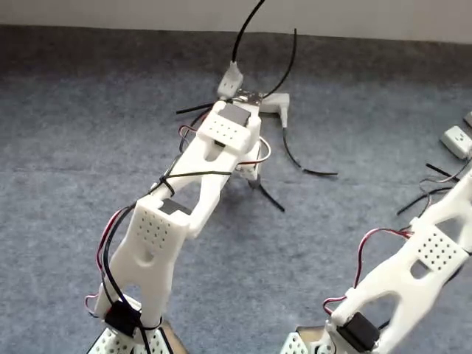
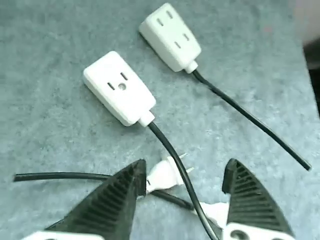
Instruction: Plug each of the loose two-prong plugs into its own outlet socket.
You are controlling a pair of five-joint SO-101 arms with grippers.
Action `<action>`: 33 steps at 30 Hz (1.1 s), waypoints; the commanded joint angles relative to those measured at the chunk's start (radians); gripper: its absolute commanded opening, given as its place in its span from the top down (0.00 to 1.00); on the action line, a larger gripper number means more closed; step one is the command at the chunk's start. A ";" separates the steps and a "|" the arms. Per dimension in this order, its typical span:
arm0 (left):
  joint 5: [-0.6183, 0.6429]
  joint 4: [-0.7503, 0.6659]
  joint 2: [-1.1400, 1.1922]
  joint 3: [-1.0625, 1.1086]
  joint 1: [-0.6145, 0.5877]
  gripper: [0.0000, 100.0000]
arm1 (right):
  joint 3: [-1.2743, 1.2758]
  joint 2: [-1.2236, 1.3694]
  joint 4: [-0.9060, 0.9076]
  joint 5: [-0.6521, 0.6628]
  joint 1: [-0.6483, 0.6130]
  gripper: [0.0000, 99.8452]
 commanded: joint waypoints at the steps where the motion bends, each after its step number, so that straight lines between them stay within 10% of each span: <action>1: 0.009 -0.017 -0.048 -0.002 -0.016 0.79 | -0.085 0.076 -0.163 0.071 -0.048 0.75; 15: 0.006 -0.031 -0.048 -0.004 -0.005 0.79 | -0.085 0.349 -0.552 0.298 -0.054 0.77; 33: 0.006 -0.029 -0.048 -0.004 0.001 0.79 | -0.096 0.338 -0.203 0.502 0.050 0.93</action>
